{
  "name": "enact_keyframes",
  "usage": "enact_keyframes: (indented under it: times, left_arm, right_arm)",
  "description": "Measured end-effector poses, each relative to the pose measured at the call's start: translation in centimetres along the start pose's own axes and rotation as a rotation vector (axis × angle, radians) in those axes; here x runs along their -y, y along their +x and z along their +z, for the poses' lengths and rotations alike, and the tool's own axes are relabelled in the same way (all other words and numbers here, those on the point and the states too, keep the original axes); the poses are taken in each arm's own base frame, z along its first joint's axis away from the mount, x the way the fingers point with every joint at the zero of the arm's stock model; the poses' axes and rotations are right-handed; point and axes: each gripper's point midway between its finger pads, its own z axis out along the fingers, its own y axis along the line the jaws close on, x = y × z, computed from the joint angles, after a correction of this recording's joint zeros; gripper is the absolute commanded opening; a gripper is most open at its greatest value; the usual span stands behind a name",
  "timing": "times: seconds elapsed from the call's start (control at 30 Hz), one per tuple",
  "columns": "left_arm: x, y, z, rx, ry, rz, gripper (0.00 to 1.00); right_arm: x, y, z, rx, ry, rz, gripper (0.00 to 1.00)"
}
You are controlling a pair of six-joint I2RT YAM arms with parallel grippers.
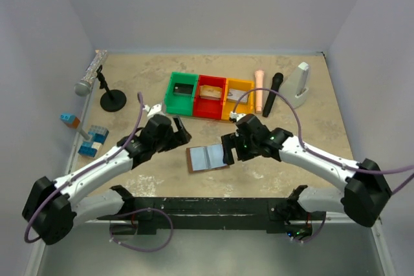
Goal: Take the credit cards out of the card holder
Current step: Remove the credit card from the card holder.
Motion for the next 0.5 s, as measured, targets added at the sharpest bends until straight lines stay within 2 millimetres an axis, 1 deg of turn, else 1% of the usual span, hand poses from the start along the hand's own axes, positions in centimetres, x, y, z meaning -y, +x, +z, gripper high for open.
enact_keyframes:
  times: [0.03,0.1,0.13,0.2,0.33,0.5]
  left_arm:
    - [-1.4,0.9,-0.5,-0.005,-0.012,-0.008,1.0]
    - [-3.4,2.3,-1.4,-0.005,-0.019,-0.024,1.0]
    - [-4.0,2.7,-1.9,-0.002,-0.015,-0.031,1.0]
    - [-4.5,2.9,-2.6,0.01,0.002,-0.048,1.0]
    - [-4.4,2.5,-4.0,0.046,0.048,-0.082,1.0]
    - [-4.8,2.7,-4.8,0.062,0.062,-0.12,1.0]
  right_arm:
    - [-0.1,-0.3,0.4,-0.005,0.019,-0.009,0.85]
    - [0.1,-1.0,1.2,-0.013,0.055,-0.014,0.82]
    - [0.3,-1.5,1.6,-0.015,0.077,-0.014,0.8]
    - [0.6,-2.1,2.5,-0.023,0.116,-0.014,0.76]
    - [1.4,-2.6,4.2,-0.057,0.181,-0.014,0.68]
    - [1.8,-2.4,5.7,-0.107,0.221,-0.014,0.59]
